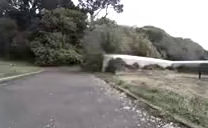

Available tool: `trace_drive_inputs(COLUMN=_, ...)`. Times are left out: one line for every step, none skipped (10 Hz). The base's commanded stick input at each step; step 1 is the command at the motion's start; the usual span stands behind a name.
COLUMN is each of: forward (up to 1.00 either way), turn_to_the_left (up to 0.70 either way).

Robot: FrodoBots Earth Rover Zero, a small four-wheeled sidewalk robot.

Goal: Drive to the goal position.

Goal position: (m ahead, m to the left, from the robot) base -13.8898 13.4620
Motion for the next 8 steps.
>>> trace_drive_inputs(forward=0.50, turn_to_the_left=0.50)
trace_drive_inputs(forward=0.50, turn_to_the_left=0.50)
trace_drive_inputs(forward=0.50, turn_to_the_left=0.50)
trace_drive_inputs(forward=0.50, turn_to_the_left=0.50)
trace_drive_inputs(forward=0.50, turn_to_the_left=0.50)
trace_drive_inputs(forward=0.50, turn_to_the_left=0.50)
trace_drive_inputs(forward=0.50, turn_to_the_left=0.50)
trace_drive_inputs(forward=0.50, turn_to_the_left=0.50)
